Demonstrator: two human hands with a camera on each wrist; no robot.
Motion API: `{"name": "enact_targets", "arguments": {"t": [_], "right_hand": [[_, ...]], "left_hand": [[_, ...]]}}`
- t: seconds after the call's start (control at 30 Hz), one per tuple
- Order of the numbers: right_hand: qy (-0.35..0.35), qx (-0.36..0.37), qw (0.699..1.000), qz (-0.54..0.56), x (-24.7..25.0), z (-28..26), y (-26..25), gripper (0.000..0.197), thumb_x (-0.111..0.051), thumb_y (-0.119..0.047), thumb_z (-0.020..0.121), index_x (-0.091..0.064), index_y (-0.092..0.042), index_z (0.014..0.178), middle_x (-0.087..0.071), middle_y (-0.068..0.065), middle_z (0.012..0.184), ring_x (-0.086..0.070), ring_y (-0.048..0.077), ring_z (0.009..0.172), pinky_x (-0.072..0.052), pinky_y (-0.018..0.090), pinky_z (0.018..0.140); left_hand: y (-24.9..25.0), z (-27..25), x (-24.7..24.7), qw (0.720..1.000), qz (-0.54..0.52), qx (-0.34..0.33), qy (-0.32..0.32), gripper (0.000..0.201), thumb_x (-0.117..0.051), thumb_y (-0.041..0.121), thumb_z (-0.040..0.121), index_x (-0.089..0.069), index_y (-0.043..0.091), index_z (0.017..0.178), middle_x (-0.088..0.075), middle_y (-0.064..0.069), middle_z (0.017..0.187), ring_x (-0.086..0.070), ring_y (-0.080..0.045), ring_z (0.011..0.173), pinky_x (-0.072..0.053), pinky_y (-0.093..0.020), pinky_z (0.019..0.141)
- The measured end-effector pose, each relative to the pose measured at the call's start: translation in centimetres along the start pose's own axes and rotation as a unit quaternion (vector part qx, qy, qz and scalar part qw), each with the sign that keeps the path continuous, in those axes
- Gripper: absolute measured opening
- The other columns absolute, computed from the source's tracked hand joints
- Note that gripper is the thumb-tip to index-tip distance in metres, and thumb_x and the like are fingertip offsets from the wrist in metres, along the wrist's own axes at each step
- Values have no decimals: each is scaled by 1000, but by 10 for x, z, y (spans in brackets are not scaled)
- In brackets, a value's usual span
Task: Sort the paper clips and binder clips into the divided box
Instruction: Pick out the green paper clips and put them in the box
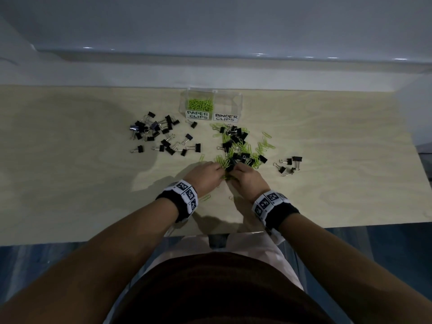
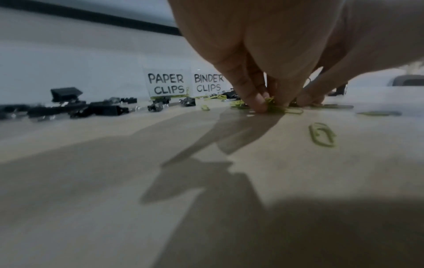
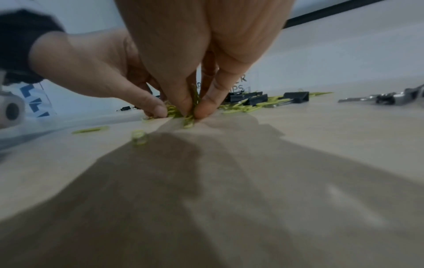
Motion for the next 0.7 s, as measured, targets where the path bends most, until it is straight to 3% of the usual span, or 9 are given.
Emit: {"name": "enact_targets", "arguments": {"t": [0.1,0.17,0.27,0.33,0.47,0.57,0.7], "right_hand": [[12,8,1000,5,8,3,9,15,-58,-9,78,-71,-3,82,-64,14,84,-63,30,70,-56,37,59],[32,6,999,33,16,4,15,11,-62,-4,75,-72,-6,80,-66,10,80,-61,22,66,-55,32,61],[53,-70,988,130,27,7,30,11,-69,-2,74,-75,-11,77,-69,4,77,-57,6,62,-51,23,63],[48,-148,964,214,34,13,38,8,-72,-4,75,-75,-11,77,-71,3,75,-58,-2,59,-49,14,62],[72,-197,919,334,66,49,28,8,-72,-2,76,-74,-8,80,-69,-11,61,-60,-1,54,-50,15,55],[102,-178,919,335,95,98,11,5,-72,-7,77,-73,-11,80,-71,-1,69,-65,7,58,-54,20,57],[143,-163,933,287,110,167,-6,5,-71,-14,79,-73,-9,80,-73,5,76,-69,14,69,-57,25,66]], "left_hand": [[-1,1,-1,999,31,-41,-5,9,-64,5,78,-65,0,85,-62,-17,81,-60,-34,72,-53,-41,60],[-4,2,-1,999,17,-51,5,7,-68,4,74,-67,0,80,-63,-14,74,-60,-31,63,-54,-39,53],[-12,1,17,995,-82,-9,48,15,-58,13,86,-69,5,93,-66,-9,87,-60,-23,76,-53,-36,69],[-24,0,34,984,-154,34,83,15,-60,17,86,-70,8,93,-68,-5,88,-60,-16,76,-53,-31,73],[-60,6,79,940,-257,127,186,12,-65,14,83,-71,7,91,-71,-6,83,-64,-13,71,-54,-24,71],[-89,21,114,904,-288,187,254,12,-65,12,84,-71,5,92,-70,-4,84,-63,-13,72,-52,-20,71],[-122,47,143,873,-290,242,308,12,-66,12,81,-72,5,89,-73,-10,82,-65,-17,70,-55,-26,71]]}}
Point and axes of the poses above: each hand's wrist, its own z-axis towards the middle knuckle, its own x-axis out of the back of the hand, y = z × x, the point moved 6 cm from there along z, towards the middle knuckle
